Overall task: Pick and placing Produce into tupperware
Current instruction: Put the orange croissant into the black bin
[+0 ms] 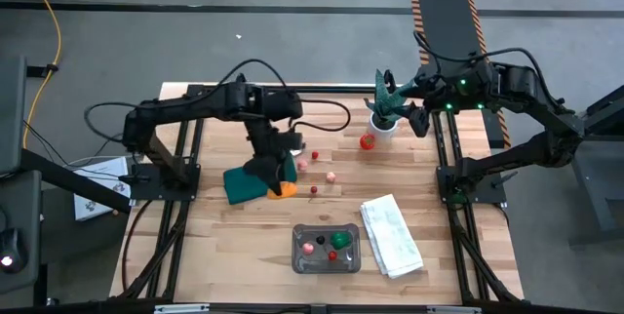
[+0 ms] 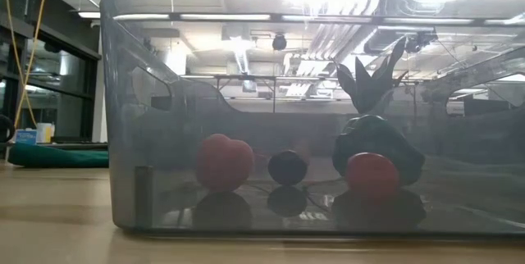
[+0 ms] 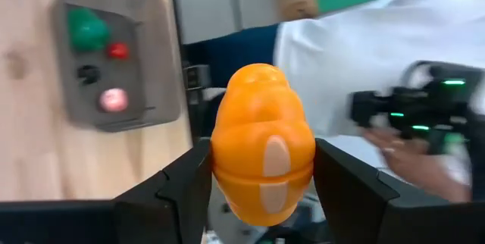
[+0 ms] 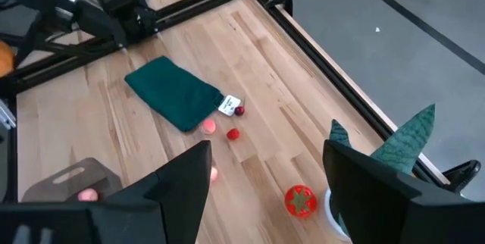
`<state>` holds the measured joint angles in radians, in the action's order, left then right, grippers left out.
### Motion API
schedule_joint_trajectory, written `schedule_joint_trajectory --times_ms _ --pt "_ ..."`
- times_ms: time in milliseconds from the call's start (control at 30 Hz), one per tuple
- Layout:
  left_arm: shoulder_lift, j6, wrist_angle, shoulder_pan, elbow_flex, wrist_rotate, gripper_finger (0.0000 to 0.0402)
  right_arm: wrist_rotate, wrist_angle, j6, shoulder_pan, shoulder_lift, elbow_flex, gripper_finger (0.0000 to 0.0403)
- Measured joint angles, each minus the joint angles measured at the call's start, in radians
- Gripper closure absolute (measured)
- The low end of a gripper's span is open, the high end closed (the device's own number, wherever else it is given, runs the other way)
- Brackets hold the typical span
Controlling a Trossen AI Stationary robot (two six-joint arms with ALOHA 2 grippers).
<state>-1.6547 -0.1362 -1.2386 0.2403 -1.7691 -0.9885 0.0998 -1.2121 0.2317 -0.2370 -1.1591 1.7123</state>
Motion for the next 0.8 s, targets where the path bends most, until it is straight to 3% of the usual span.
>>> schedule_joint_trajectory --times_ms 133,533,800 --pt "0.052 -0.026 -0.003 -0.042 0.0 0.134 0.0206 0.0 0.01 0.0 0.0 0.0 0.0 0.0158" --pt "0.11 -0.145 0.026 -0.27 0.0 0.659 0.0206 -0.001 -0.017 -0.003 0.0 -0.008 0.0 0.0158" --pt "0.109 -0.338 0.145 -0.365 0.0 0.918 0.0206 -0.025 -0.142 0.016 0.0 -0.008 0.0 0.0158"
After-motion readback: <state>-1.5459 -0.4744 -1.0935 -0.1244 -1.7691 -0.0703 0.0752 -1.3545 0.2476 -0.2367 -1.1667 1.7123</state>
